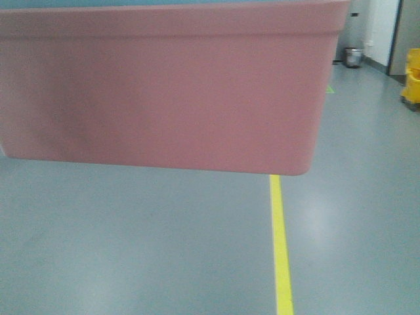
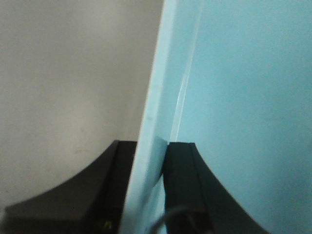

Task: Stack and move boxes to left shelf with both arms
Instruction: 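Hold the stacked bins with both grippers while the base turns away from the table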

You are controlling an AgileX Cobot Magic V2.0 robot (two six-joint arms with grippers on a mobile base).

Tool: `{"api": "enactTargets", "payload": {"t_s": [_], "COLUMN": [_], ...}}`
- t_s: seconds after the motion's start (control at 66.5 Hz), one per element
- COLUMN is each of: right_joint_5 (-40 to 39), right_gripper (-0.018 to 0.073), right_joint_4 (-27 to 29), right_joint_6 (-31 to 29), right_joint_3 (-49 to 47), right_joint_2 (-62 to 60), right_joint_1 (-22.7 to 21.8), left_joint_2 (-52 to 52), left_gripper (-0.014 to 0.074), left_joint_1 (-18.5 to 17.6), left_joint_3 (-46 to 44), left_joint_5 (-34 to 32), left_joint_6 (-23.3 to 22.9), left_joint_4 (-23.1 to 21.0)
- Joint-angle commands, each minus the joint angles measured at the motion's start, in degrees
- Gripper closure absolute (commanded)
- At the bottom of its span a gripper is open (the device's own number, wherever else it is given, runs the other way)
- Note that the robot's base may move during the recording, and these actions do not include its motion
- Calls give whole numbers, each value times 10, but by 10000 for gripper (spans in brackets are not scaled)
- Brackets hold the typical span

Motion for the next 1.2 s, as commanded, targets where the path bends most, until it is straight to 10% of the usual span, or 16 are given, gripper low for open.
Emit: {"api": "enactTargets", "payload": {"t_s": [0.0,1.188], "right_joint_5": [-149,-134], "right_gripper": [504,504], "right_joint_4": [43,43], "right_joint_6": [3,2], "right_joint_3": [-23,-23], "right_joint_2": [-22,-22], "right_joint_1": [19,19], "left_joint_2": [-28,-25], "left_gripper": [605,605], "left_joint_1": [-30,-31], "left_joint_3": [-27,-27], "left_joint_5": [-130,-129], "left_joint_6": [2,2], "left_joint_4": [-56,-68]}}
